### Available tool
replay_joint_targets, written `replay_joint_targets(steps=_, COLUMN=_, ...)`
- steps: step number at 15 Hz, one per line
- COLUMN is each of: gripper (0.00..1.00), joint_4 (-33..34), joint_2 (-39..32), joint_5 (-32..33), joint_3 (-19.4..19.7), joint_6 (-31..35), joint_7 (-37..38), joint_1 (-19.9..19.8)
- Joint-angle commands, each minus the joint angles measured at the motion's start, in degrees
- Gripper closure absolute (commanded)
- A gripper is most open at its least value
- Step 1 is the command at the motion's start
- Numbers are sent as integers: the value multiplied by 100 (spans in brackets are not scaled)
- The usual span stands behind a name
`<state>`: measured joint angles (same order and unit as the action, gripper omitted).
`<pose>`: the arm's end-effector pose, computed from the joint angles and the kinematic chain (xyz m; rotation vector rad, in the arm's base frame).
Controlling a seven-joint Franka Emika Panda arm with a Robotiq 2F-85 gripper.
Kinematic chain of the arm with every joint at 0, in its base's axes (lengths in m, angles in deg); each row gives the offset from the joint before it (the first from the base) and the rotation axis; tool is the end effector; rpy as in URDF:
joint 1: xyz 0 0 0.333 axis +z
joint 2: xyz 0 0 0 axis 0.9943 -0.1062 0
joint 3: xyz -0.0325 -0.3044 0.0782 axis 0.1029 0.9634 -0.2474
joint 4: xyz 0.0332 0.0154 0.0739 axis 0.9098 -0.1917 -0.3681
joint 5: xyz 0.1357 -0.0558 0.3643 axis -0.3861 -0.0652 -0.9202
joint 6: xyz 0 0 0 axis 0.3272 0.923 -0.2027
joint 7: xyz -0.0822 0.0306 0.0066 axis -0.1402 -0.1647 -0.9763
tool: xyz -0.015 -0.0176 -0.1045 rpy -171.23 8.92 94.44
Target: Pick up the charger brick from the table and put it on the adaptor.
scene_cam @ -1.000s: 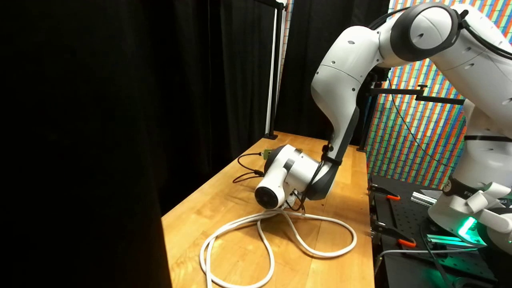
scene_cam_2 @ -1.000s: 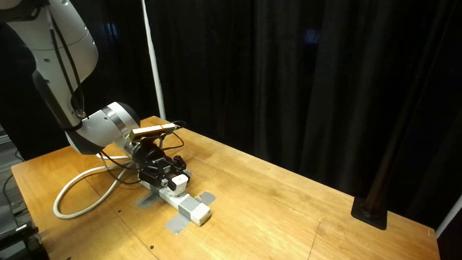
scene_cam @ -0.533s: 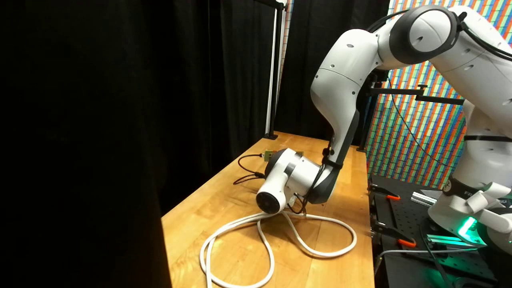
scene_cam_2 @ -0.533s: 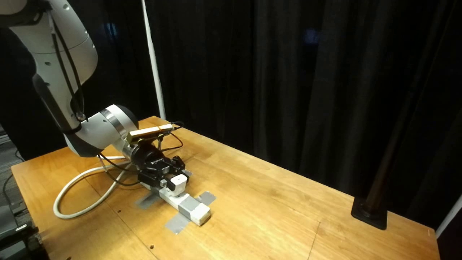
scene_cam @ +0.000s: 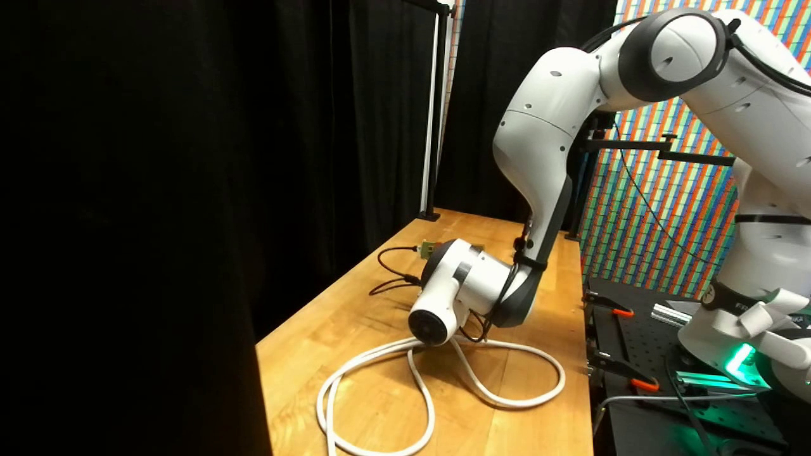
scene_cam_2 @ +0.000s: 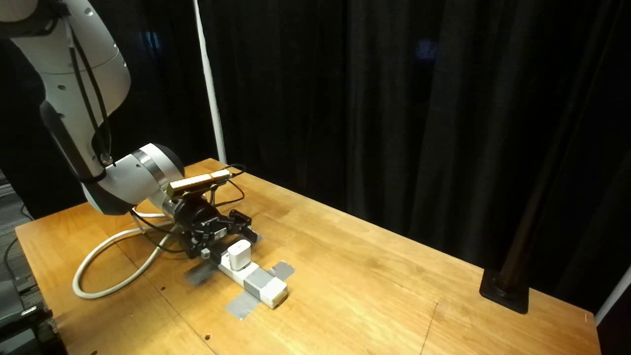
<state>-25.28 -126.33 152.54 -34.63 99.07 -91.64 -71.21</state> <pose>0.5035 0.1181 0.0508 1.2105 1.4466 -1.1823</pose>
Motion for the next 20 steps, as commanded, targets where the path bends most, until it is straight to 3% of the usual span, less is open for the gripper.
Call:
replay_joint_targets(steps=1, gripper=0, joint_4=-464, joint_2=602, joint_5=67, joint_3=-44, joint_6=-9, joint_7=50, joint_1=-64)
replay_joint_targets(steps=5, gripper=0, joint_4=-1024, joint_2=1611, joint_5=-194, joint_3=-209, joint_6=563, joint_7=-394, joint_1=-565)
replay_joint_targets(steps=8, gripper=0, joint_4=-1424, joint_2=2406, joint_5=-298, joint_3=-244, joint_6=1573, joint_7=-919, joint_1=-1023)
replay_joint_targets(steps=14, gripper=0, joint_4=-1889, joint_2=3286, joint_5=-950, joint_3=218, joint_6=3955, joint_7=-2094, joint_1=-1833)
replay_joint_targets(steps=20, gripper=0, joint_4=-2241, joint_2=3610, joint_5=-2593, joint_3=409, joint_6=5287, joint_7=-4397, joint_1=-2148)
